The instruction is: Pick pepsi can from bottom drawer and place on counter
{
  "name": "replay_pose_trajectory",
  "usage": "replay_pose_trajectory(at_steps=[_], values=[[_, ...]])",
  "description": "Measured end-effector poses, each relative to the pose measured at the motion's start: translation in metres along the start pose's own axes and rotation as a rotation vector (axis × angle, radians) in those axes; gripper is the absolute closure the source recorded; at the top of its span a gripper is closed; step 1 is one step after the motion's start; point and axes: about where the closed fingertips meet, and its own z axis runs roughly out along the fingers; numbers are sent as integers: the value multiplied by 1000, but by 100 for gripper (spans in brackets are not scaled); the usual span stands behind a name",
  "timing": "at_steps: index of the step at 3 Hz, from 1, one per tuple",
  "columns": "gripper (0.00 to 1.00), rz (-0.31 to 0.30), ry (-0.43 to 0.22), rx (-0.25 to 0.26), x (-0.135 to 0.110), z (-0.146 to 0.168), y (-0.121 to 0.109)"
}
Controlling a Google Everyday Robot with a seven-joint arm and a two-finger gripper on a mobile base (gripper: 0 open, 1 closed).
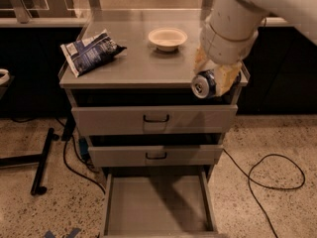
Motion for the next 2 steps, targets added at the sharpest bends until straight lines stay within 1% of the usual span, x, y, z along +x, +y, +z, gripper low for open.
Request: replay_pose_trajectory(at_steps=[1,2], values=[[100,-25,46,34,23,-2,-47],[100,-46,18,80,44,24,-91]])
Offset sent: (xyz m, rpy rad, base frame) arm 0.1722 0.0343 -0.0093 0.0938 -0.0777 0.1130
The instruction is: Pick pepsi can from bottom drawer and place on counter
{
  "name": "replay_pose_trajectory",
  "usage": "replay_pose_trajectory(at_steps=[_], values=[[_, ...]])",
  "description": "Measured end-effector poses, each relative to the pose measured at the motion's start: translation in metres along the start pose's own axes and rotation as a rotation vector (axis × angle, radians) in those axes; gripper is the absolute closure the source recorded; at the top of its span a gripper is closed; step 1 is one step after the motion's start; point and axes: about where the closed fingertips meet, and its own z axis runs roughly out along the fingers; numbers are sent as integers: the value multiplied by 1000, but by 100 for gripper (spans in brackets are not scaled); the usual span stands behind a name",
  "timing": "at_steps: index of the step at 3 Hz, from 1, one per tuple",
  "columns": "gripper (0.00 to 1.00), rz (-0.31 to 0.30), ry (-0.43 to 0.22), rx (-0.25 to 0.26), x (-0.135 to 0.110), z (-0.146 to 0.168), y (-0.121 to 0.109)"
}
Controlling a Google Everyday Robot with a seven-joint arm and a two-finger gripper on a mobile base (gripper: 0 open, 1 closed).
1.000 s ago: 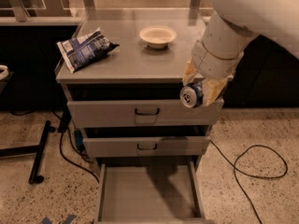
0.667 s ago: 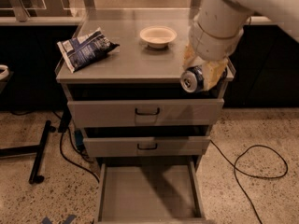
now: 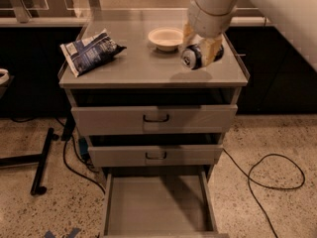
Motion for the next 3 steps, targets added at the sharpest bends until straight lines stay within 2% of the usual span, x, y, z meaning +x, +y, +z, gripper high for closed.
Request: replay_pose_trajectory(at_steps=[1,2,3], values=[[100,-25,-87,35,15,41,-19],[100,-73,-188,75,21,73,-27],[82,-116,-294,167,15,88,-34]])
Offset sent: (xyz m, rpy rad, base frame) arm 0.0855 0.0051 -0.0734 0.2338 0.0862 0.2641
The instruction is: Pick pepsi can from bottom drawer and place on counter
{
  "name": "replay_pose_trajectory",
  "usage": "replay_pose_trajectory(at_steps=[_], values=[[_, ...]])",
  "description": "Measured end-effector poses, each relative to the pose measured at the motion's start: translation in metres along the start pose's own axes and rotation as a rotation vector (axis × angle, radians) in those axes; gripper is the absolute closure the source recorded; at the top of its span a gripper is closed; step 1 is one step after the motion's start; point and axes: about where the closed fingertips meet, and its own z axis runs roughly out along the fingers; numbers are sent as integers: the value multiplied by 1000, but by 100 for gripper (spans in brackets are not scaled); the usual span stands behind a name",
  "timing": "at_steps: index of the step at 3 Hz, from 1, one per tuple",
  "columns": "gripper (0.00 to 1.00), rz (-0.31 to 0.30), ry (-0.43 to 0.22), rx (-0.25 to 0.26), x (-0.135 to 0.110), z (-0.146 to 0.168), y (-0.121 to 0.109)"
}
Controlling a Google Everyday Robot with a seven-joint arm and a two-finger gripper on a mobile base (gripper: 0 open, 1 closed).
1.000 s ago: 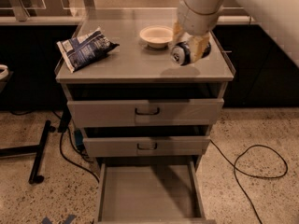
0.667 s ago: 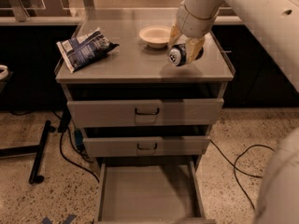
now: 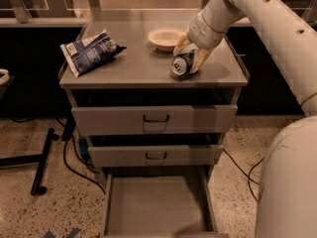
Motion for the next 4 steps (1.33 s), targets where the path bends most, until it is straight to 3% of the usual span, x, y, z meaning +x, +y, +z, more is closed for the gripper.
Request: replay_pose_trajectory(at_steps=[1,3,4], values=[[57,-35,-83,66,-6,13,-6],[11,-37,-87,68,-7,14,-7],[0,-37,-87,68,-7,14,-7]])
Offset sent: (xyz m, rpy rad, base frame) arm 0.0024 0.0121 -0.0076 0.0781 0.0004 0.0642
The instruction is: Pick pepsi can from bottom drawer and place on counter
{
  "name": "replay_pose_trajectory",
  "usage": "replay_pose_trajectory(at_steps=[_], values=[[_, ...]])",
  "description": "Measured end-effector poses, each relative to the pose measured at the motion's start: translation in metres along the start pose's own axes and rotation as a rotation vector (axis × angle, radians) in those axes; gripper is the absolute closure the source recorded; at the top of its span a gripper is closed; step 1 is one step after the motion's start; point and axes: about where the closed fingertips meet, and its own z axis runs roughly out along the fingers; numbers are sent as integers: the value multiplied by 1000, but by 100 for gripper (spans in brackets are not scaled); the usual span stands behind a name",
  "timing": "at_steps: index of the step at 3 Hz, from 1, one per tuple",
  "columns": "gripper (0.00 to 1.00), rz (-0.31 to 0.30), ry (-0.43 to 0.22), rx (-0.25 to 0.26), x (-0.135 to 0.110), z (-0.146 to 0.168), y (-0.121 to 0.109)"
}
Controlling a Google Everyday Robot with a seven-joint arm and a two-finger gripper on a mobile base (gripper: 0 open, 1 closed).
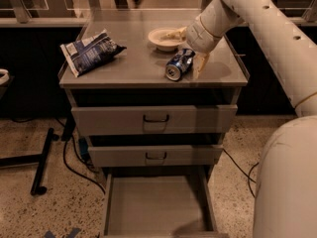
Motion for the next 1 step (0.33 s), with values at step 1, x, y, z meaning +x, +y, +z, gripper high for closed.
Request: replay_pose_trajectory(at_steps=[1], values=[[0,0,0,0,0,0,0]])
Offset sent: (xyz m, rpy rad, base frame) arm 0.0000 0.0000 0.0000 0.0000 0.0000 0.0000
